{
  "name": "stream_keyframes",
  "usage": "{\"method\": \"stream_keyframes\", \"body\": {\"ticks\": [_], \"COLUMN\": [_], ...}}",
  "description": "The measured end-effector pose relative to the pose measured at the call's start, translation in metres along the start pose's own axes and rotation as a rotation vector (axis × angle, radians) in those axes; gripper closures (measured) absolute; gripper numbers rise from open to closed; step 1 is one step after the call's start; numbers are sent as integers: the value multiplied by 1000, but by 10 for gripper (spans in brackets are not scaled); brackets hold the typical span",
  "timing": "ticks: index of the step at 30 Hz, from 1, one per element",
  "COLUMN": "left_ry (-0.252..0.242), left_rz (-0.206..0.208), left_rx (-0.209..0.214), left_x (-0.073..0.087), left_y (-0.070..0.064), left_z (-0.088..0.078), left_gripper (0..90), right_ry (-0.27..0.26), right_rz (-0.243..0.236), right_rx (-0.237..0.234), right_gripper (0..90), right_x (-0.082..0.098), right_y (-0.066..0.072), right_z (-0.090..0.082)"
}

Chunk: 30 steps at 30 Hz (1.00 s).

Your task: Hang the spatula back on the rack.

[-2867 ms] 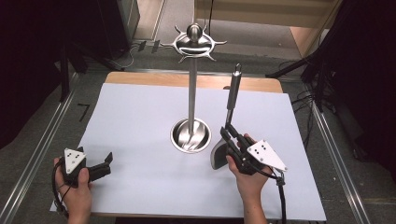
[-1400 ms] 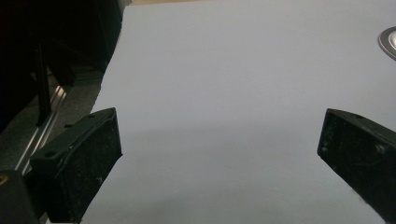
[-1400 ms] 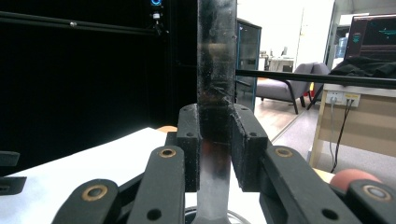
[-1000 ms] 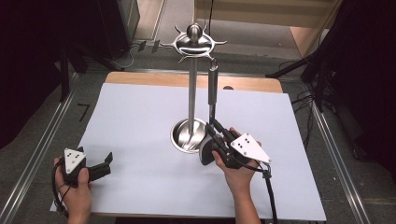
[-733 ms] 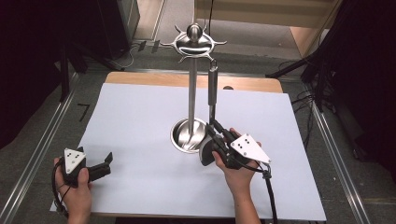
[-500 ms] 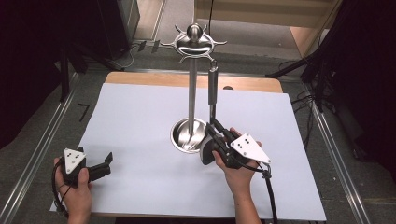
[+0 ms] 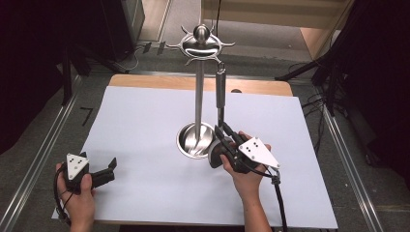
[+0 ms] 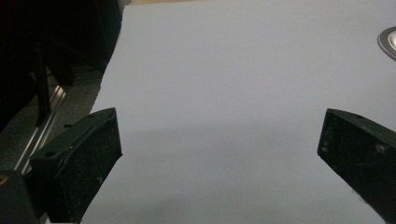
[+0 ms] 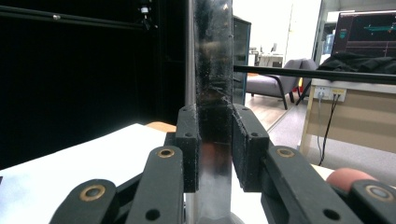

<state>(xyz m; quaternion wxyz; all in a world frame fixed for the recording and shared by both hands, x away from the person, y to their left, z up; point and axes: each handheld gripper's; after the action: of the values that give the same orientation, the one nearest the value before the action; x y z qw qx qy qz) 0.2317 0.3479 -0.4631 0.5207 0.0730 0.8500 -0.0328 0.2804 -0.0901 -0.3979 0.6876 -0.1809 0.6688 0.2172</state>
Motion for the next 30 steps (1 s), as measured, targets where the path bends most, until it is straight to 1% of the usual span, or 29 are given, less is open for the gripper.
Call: {"method": "stream_keyframes", "body": {"ticks": [1,4,8,12,13,14,15,17,19,20,21,23,24,25,26,28,29,30], "left_ry": [0,0,-1,-1,-1,-1,-1,-1,-2,-2,-2,-2,-2,-2,-1,-1,2,1], "left_rz": [0,0,0,0,0,1,0,0,0,-1,-1,0,0,2,1,5,7,8], "left_rx": [0,0,0,1,1,1,1,1,1,1,1,1,1,0,0,0,-2,-2], "left_x": [0,0,0,0,0,0,0,0,0,0,0,0,0,0,0,0,0,0], "left_y": [0,0,0,0,0,0,0,0,0,0,0,0,0,0,0,0,0,-1], "left_z": [0,0,0,0,0,0,0,0,0,0,0,0,0,0,0,0,0,0], "left_gripper": [2,2,2,2,2,2,2,2,2,2,2,2,2,2,2,2,2,2], "right_ry": [9,15,23,31,33,29,29,31,50,73,73,93,107,126,126,153,151,160], "right_rz": [-2,-8,-13,13,28,47,47,59,71,77,77,86,88,90,90,93,90,95], "right_rx": [2,6,-6,-20,-16,-23,-23,-19,-4,17,17,36,42,67,67,89,104,120], "right_gripper": [756,756,758,743,707,609,609,504,420,370,370,324,306,269,269,240,233,233], "right_x": [-1,-2,-2,-3,-3,-6,-6,-8,-10,-11,-11,-11,-10,-8,-8,-7,-7,-6], "right_y": [-1,-2,-2,-1,-1,-4,-4,-6,-9,-14,-14,-21,-26,-35,-35,-44,-49,-53], "right_z": [3,6,12,13,12,10,10,7,4,1,1,-4,-7,-13,-13,-20,-23,-27]}}
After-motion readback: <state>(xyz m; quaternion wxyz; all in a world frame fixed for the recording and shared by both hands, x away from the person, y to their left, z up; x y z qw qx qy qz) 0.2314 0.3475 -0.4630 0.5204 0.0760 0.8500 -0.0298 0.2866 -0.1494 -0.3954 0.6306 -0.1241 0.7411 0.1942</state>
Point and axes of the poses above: each handheld gripper's, and its own axes: z roughly forward along the jaws, x roughly out of its underside, y roughly to its left, and after that the axes turned 3 degrees about x, right-handed
